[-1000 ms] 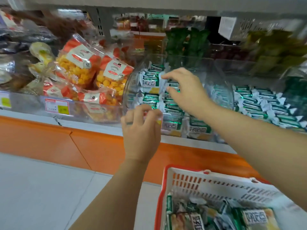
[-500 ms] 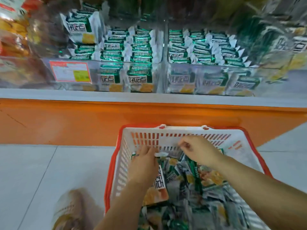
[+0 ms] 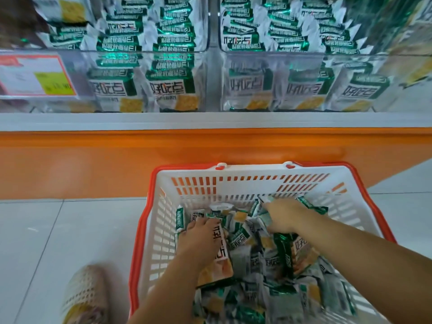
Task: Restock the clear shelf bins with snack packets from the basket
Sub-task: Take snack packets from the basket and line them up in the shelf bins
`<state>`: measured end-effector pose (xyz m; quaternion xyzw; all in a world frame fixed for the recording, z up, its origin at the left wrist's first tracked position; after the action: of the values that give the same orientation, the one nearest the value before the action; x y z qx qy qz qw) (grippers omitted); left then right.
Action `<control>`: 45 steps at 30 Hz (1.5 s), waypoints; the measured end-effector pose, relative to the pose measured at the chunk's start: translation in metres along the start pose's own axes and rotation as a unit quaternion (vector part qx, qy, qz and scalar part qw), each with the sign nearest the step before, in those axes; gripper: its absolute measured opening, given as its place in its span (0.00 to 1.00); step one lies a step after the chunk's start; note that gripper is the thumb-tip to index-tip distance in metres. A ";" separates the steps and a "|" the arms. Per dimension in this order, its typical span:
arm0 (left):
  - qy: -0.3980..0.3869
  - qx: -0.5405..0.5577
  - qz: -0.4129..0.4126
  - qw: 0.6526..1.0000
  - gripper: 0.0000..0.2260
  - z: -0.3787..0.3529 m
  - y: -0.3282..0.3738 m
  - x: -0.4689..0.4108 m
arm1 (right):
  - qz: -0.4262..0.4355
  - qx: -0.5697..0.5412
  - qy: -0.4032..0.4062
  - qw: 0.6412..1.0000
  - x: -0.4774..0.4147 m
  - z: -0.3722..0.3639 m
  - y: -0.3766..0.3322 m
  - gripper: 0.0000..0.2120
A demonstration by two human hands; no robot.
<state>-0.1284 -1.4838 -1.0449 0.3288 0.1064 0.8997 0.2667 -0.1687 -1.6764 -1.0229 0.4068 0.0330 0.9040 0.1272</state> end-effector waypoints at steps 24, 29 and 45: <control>0.015 0.242 -0.072 0.967 0.26 0.105 0.030 0.056 | 0.159 -0.328 0.132 0.922 0.098 0.109 -0.024 0.09; -0.063 0.399 -0.085 0.911 0.20 0.184 0.025 0.108 | 0.231 -0.428 0.133 0.864 0.167 0.176 -0.049 0.08; 0.182 0.624 -0.172 0.740 0.07 0.324 -0.020 0.176 | 0.241 -0.713 0.228 0.617 0.205 0.291 -0.151 0.19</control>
<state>-0.0231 -1.3653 -0.7112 0.2277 0.7456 0.6132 0.1275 -0.0518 -1.4904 -0.7041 -0.0382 -0.6934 0.7051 0.1434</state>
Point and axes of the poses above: each hand's wrist, its own x-axis away from the middle knuckle, its own z-axis out of the back of the hand, y = z × x, the point moved 6 cm from there along -x, towards the middle knuckle, and after that the axes turned 4 degrees about -z, right-handed, at the moved point
